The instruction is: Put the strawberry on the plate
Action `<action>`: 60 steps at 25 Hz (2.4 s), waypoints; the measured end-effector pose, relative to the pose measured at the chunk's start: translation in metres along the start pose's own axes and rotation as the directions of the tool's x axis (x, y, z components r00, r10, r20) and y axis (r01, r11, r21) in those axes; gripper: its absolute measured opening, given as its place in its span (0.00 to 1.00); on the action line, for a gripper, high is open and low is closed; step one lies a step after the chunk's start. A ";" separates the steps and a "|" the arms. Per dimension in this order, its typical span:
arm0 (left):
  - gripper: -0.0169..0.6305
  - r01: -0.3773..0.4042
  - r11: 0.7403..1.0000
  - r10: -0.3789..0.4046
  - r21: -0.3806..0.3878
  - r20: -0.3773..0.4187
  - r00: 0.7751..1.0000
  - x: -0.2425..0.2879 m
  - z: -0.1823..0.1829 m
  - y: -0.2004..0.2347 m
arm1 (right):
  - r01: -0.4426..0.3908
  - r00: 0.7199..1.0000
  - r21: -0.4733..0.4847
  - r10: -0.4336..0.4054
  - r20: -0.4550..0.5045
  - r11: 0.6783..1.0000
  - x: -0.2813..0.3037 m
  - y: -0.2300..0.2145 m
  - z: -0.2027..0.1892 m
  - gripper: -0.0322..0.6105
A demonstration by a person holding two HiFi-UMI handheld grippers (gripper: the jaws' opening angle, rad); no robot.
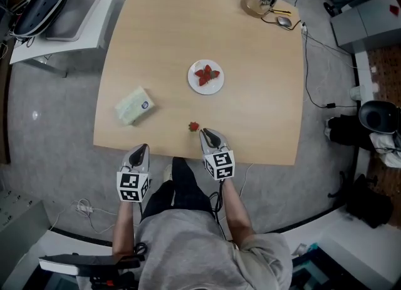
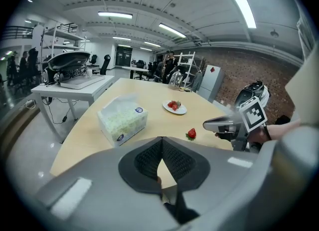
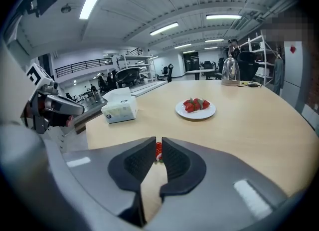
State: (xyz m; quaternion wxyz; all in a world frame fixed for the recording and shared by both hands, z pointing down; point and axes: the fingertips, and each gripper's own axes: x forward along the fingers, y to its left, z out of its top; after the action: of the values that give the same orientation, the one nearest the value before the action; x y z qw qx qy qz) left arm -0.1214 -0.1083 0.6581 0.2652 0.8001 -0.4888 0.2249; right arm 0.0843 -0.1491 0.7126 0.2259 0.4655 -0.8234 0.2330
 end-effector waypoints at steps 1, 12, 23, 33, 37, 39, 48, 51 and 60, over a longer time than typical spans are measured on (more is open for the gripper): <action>0.06 -0.003 1.000 0.003 -0.002 0.000 1.000 -0.001 0.000 0.001 | -0.007 1.000 -0.004 0.007 -0.011 1.000 0.003 0.001 -0.002 0.11; 0.06 -0.064 0.997 0.063 -0.043 -0.009 0.998 -0.013 -0.013 0.021 | -0.038 0.997 -0.022 0.037 -0.071 0.999 0.032 0.005 -0.016 0.28; 0.06 -0.109 0.991 0.108 -0.079 -0.015 0.994 -0.022 -0.023 0.034 | -0.037 0.992 -0.043 0.032 -0.124 0.998 0.052 0.003 -0.027 0.33; 0.06 -0.124 0.988 0.122 -0.090 -0.019 0.992 -0.027 -0.028 0.039 | -0.017 0.990 -0.061 0.008 -0.138 0.998 0.056 0.001 -0.029 0.29; 0.06 -0.124 0.989 0.123 -0.086 -0.016 0.992 -0.028 -0.027 0.038 | -0.016 0.991 -0.043 0.010 -0.131 0.999 0.055 0.000 -0.027 0.29; 0.06 -0.124 0.989 0.123 -0.084 -0.015 0.992 -0.028 -0.027 0.037 | -0.017 0.992 -0.030 0.013 -0.124 0.999 0.053 -0.001 -0.026 0.28; 0.06 -0.114 0.991 0.114 -0.074 -0.001 0.994 -0.027 -0.019 0.033 | -0.002 0.996 -0.023 0.000 -0.093 1.000 0.044 -0.008 -0.015 0.28; 0.06 -0.108 0.992 0.109 -0.066 0.006 0.994 -0.025 -0.014 0.030 | 0.007 0.997 -0.025 -0.009 -0.079 1.000 0.040 -0.013 -0.008 0.28; 0.06 -0.097 0.994 0.099 -0.053 0.022 0.995 -0.021 0.001 0.028 | 0.039 0.998 -0.034 -0.040 -0.039 0.999 0.033 -0.028 0.018 0.28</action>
State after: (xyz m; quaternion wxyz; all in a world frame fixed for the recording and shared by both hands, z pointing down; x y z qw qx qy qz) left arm -0.1554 -0.1058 0.6502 0.2682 0.7708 -0.5363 0.2150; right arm 0.0902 -0.1943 0.7224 0.2544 0.4731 -0.8132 0.2239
